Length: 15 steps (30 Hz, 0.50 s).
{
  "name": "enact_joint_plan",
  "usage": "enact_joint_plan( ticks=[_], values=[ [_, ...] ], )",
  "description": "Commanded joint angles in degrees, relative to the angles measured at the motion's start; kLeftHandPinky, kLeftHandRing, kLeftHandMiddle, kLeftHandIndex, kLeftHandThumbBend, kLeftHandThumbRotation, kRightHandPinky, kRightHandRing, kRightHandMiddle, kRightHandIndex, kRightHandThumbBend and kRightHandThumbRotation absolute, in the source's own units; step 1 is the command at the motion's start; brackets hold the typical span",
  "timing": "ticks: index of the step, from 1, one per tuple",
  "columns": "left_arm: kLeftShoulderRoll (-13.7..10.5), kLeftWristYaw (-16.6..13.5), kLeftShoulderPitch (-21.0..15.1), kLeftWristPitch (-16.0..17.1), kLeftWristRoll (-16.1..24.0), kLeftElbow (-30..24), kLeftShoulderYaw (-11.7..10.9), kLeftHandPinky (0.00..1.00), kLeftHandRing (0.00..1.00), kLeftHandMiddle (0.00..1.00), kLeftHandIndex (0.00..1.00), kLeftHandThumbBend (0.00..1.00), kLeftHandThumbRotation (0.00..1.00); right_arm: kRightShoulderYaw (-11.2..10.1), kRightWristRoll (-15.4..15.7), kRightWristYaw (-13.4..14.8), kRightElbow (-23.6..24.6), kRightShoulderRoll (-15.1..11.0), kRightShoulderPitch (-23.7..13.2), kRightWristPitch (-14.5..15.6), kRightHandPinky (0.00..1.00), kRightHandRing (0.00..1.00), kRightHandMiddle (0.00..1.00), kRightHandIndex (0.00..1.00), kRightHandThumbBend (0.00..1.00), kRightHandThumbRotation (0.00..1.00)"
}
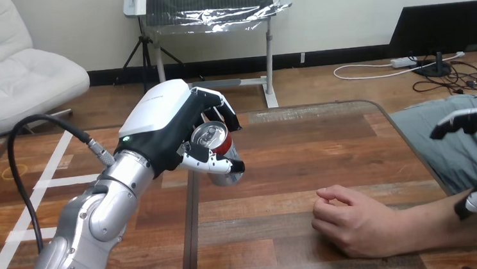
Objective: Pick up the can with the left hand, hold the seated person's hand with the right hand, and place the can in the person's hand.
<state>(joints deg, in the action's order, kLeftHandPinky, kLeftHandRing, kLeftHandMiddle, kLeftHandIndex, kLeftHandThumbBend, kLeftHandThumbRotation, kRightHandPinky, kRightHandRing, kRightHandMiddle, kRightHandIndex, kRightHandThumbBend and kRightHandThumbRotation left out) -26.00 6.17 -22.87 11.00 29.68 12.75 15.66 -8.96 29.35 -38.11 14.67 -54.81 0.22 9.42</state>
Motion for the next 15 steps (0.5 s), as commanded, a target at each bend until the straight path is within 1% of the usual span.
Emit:
enact_joint_plan(
  ticks=[1,2,4,5,6,8,9,14,15],
  values=[
    [0.3,-0.4,-3.7,0.0,-0.6,-2.3,-2.2,0.34,0.40,0.48,0.51,0.57,0.00,4.3,2.3,-1.7,-3.4,-2.1,-5.2,0.4,0.82,0.89,0.89,0.83,0.89,0.00],
    [0.3,-0.4,-3.7,0.0,-0.7,-2.3,-2.2,0.34,0.40,0.48,0.51,0.57,0.00,4.6,2.6,-1.9,-3.8,-2.2,-5.5,0.4,0.83,0.89,0.89,0.84,0.89,0.00],
    [0.2,-0.4,-3.7,0.1,-0.4,-2.3,-2.1,0.35,0.40,0.48,0.51,0.57,0.00,6.0,3.6,-2.7,-5.0,-2.7,-6.5,0.2,0.84,0.89,0.89,0.84,0.88,0.00],
    [0.2,-0.4,-3.6,0.0,-0.4,-2.4,-2.1,0.35,0.40,0.48,0.51,0.57,0.00,6.3,3.8,-3.0,-5.2,-2.8,-6.8,0.1,0.84,0.90,0.89,0.84,0.88,0.00],
    [0.2,-0.3,-3.6,-0.1,-0.4,-2.6,-2.1,0.35,0.40,0.48,0.51,0.57,0.00,7.3,4.6,-3.5,-6.0,-3.1,-7.4,-0.1,0.85,0.90,0.90,0.84,0.87,0.00],
    [0.2,-0.2,-3.5,-0.1,-0.5,-2.7,-2.2,0.35,0.40,0.48,0.51,0.57,0.00,8.3,5.5,-4.0,-6.8,-3.3,-8.1,-0.4,0.85,0.90,0.90,0.85,0.86,0.00],
    [0.2,-0.3,-3.5,-0.1,-0.5,-2.7,-2.2,0.35,0.40,0.48,0.51,0.57,0.00,9.0,5.8,-4.2,-7.6,-3.1,-8.7,-0.6,0.86,0.90,0.90,0.85,0.86,0.00],
    [0.2,-0.3,-3.5,0.2,-0.6,-2.6,-2.3,0.34,0.40,0.48,0.51,0.57,0.00,10.7,6.6,-4.5,-9.8,-2.5,-10.5,-1.1,0.87,0.91,0.90,0.85,0.86,0.00],
    [0.1,-0.3,-3.5,0.3,-0.6,-2.5,-2.3,0.34,0.40,0.48,0.51,0.57,0.00,11.4,6.9,-4.8,-10.4,-2.4,-11.0,-1.5,0.87,0.91,0.90,0.85,0.86,0.00]
  ],
)
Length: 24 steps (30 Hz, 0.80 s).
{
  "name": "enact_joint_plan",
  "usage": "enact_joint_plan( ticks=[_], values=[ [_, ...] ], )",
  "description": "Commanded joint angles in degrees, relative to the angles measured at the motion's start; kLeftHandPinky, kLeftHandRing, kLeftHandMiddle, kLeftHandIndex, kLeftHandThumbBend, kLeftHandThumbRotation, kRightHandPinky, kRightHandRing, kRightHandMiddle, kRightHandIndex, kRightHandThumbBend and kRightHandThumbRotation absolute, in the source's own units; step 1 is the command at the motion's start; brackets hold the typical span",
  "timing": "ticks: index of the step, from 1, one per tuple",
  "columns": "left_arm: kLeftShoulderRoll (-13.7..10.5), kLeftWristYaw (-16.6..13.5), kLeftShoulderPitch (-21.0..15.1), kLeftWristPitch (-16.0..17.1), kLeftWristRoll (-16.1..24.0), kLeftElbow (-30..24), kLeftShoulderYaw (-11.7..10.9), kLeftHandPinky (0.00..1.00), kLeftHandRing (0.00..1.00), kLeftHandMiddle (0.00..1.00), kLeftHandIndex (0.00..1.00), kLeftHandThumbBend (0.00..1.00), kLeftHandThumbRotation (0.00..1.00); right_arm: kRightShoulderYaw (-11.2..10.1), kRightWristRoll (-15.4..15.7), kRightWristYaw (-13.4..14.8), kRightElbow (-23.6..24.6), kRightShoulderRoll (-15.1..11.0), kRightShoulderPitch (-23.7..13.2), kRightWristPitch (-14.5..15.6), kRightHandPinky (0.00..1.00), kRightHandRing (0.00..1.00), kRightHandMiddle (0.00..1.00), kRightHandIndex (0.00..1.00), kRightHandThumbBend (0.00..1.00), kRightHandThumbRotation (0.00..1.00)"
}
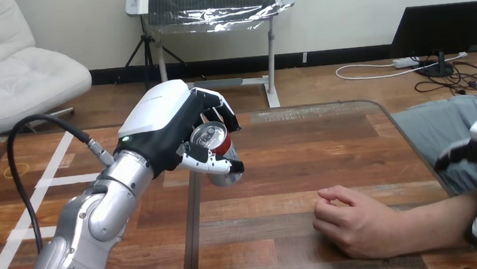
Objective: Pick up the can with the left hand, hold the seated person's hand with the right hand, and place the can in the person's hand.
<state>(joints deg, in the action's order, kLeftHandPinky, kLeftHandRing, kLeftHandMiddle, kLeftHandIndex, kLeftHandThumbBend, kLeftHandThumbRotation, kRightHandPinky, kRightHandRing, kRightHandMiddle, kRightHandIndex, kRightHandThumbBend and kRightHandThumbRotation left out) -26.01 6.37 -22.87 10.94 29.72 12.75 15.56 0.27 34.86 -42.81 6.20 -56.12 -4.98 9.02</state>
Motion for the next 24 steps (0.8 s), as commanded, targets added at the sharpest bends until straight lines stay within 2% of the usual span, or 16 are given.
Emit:
enact_joint_plan(
  ticks=[1,9,24],
  values=[
    [0.2,-0.5,-3.5,0.4,-0.7,-2.4,-2.2,0.34,0.40,0.48,0.51,0.57,0.00,2.6,1.6,-0.2,-2.4,-1.1,-6.1,-1.3,0.87,0.91,0.90,0.85,0.86,0.00],
    [0.2,-0.2,-3.3,-0.3,-0.9,-2.6,-2.5,0.34,0.39,0.48,0.51,0.57,0.00,6.5,3.4,-1.7,-6.2,-0.8,-9.5,-3.2,0.89,0.91,0.91,0.85,0.84,0.00],
    [0.4,0.2,-2.9,-0.4,-1.4,-2.6,-2.8,0.32,0.38,0.47,0.51,0.57,0.00,13.7,8.1,-2.9,-14.6,0.6,-15.8,-7.8,0.92,0.93,0.91,0.86,0.81,0.09]
  ],
)
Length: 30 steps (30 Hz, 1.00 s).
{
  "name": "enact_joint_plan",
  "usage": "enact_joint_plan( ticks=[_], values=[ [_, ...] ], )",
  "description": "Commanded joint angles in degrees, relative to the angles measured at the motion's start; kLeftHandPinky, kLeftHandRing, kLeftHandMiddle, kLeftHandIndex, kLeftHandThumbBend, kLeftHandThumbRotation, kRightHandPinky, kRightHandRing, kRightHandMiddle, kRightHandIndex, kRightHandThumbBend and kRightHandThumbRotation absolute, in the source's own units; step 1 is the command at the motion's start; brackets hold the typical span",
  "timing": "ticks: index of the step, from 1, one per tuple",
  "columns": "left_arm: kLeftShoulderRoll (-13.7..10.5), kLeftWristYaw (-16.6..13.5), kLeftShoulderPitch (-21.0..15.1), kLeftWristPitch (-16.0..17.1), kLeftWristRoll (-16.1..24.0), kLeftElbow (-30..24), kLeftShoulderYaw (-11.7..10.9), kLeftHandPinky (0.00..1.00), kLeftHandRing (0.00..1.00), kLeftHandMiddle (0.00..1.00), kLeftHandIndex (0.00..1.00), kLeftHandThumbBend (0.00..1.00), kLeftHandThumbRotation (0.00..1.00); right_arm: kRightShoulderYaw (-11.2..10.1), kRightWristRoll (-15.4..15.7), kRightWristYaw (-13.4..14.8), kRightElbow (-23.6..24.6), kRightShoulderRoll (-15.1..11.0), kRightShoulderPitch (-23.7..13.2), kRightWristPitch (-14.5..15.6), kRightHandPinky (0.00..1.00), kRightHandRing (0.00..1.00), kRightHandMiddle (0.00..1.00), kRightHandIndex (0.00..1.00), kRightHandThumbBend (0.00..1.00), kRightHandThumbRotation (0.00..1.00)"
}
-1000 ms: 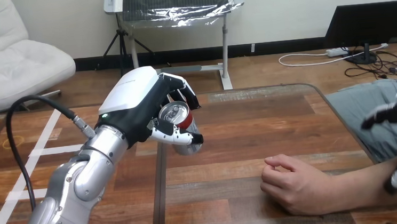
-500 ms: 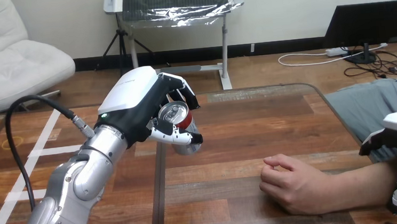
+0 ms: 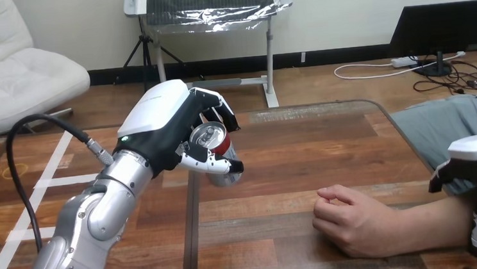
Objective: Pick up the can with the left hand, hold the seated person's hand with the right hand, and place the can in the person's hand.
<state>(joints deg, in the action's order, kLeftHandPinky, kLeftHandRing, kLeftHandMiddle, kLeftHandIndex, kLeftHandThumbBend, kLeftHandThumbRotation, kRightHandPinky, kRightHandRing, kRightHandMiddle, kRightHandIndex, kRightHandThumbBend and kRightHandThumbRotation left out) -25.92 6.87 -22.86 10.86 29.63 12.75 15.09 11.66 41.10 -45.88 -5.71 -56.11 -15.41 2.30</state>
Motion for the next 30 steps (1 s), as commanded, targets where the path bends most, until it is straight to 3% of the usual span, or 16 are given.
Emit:
enact_joint_plan(
  ticks=[1,8,18,23,30],
  values=[
    [0.3,-0.2,-2.9,-0.3,-1.2,-2.7,-2.4,0.32,0.38,0.47,0.51,0.57,0.00,2.6,2.1,0.2,-3.2,0.8,-5.7,-1.2,0.92,0.92,0.91,0.86,0.81,0.10],
    [0.3,-0.3,-2.8,-0.4,-0.7,-3.1,-2.4,0.33,0.39,0.48,0.51,0.57,0.00,4.8,3.6,1.2,-5.9,1.7,-7.5,-2.8,0.91,0.90,0.90,0.86,0.80,0.10],
    [0.5,-0.5,-2.9,-0.1,-0.6,-2.8,-2.3,0.33,0.39,0.48,0.51,0.57,0.00,6.6,4.5,1.8,-8.5,3.9,-9.2,-2.1,0.88,0.85,0.86,0.84,0.78,0.10],
    [0.5,-0.6,-3.1,-0.1,-0.4,-2.6,-2.3,0.33,0.39,0.48,0.51,0.57,0.00,6.0,3.4,2.6,-9.0,4.8,-9.0,-1.9,0.81,0.77,0.80,0.81,0.78,0.07],
    [0.7,-0.8,-3.3,-0.2,-0.2,-2.6,-2.2,0.34,0.40,0.48,0.51,0.57,0.00,6.9,4.0,2.2,-9.8,5.7,-9.4,-1.5,0.65,0.59,0.63,0.78,0.78,0.04]
  ],
)
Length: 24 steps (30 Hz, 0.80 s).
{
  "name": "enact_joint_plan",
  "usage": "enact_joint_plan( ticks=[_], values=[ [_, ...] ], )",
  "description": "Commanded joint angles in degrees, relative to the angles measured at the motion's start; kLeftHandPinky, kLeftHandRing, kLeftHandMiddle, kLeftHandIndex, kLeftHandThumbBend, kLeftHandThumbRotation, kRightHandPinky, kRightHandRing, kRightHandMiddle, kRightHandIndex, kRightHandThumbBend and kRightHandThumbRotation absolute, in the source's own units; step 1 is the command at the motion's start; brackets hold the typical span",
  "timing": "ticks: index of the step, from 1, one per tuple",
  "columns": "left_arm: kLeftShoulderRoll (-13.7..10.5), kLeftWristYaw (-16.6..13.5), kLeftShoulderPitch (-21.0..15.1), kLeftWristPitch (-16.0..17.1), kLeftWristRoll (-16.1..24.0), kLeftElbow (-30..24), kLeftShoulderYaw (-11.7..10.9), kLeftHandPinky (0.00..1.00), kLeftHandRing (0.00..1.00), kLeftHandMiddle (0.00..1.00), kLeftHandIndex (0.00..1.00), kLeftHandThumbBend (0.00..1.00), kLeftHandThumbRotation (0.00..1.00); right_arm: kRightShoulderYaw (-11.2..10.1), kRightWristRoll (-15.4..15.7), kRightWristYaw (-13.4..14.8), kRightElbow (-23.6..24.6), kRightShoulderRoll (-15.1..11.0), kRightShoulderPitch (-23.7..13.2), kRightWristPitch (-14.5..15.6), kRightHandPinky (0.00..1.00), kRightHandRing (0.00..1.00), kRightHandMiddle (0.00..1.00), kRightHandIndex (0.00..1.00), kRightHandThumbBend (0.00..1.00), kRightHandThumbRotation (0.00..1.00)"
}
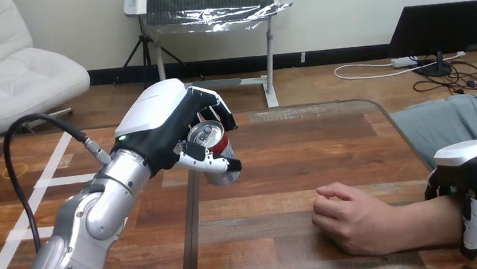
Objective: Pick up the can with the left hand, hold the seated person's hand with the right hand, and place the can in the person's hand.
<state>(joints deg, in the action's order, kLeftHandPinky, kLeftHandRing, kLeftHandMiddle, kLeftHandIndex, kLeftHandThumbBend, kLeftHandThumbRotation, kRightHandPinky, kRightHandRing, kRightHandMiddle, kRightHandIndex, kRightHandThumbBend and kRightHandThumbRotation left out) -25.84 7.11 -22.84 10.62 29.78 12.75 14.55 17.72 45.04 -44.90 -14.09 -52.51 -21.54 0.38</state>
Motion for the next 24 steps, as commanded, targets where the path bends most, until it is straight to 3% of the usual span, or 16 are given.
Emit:
enact_joint_plan(
  ticks=[1,15,24],
  values=[
    [0.6,-0.9,-3.3,0.0,-0.3,-2.6,-1.6,0.34,0.40,0.48,0.51,0.57,0.00,0.9,0.1,1.2,-1.7,2.2,-3.4,0.4,0.63,0.58,0.63,0.78,0.78,0.04],
    [0.9,-1.0,-3.5,-0.1,-0.5,-2.5,-1.8,0.34,0.40,0.48,0.51,0.57,0.00,1.8,0.3,0.6,-2.2,3.5,-3.2,0.8,0.52,0.62,0.70,0.76,0.76,0.03],
    [0.7,-1.1,-3.7,-0.3,0.1,-2.2,-1.7,0.34,0.39,0.48,0.51,0.57,0.00,2.1,-0.5,1.3,-2.6,4.1,-2.6,-0.5,0.57,0.65,0.72,0.73,0.74,0.01]
  ],
)
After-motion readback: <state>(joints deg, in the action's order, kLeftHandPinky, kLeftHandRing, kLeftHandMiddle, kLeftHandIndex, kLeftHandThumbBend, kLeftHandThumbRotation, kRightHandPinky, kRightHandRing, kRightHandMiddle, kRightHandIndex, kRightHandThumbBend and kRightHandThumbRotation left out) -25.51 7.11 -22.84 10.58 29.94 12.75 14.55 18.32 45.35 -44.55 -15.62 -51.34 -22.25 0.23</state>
